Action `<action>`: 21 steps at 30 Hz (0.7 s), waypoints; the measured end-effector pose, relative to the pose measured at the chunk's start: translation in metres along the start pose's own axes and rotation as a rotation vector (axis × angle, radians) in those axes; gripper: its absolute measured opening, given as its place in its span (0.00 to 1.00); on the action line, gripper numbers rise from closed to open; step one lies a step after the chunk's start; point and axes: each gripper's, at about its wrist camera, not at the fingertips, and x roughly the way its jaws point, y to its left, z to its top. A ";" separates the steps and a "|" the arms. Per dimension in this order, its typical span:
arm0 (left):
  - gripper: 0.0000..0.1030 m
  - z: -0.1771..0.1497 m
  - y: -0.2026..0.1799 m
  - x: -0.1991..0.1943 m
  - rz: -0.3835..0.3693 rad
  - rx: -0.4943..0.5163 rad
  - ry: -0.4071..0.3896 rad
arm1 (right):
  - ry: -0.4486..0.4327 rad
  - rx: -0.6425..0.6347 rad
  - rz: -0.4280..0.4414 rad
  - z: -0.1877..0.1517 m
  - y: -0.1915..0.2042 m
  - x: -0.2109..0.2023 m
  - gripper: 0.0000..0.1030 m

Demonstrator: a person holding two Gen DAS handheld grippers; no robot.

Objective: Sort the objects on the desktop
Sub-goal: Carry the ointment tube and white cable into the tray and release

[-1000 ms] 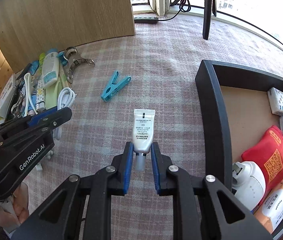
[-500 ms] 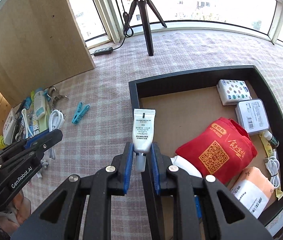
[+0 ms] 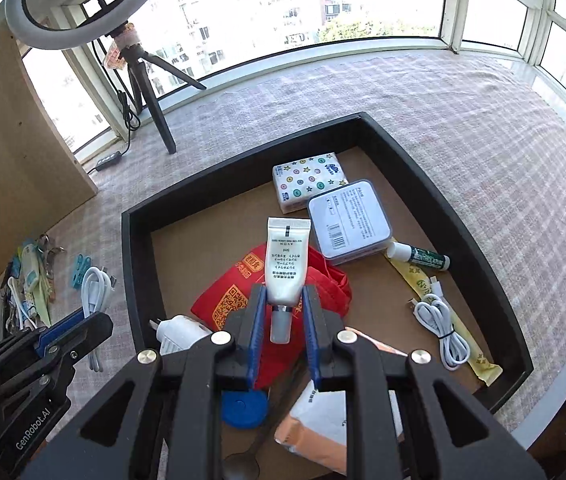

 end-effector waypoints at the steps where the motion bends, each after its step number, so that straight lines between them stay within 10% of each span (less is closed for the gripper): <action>1: 0.14 0.001 -0.009 0.001 -0.008 0.015 0.003 | -0.003 0.013 -0.011 0.001 -0.009 -0.002 0.18; 9: 0.15 -0.002 -0.071 0.006 -0.070 0.130 0.026 | -0.003 0.091 -0.067 0.002 -0.058 -0.010 0.18; 13: 0.48 -0.006 -0.076 0.005 -0.073 0.120 0.019 | -0.001 0.138 -0.091 0.000 -0.071 -0.011 0.27; 21: 0.46 -0.007 -0.052 -0.003 -0.022 0.084 0.007 | -0.009 0.116 -0.065 0.001 -0.059 -0.013 0.33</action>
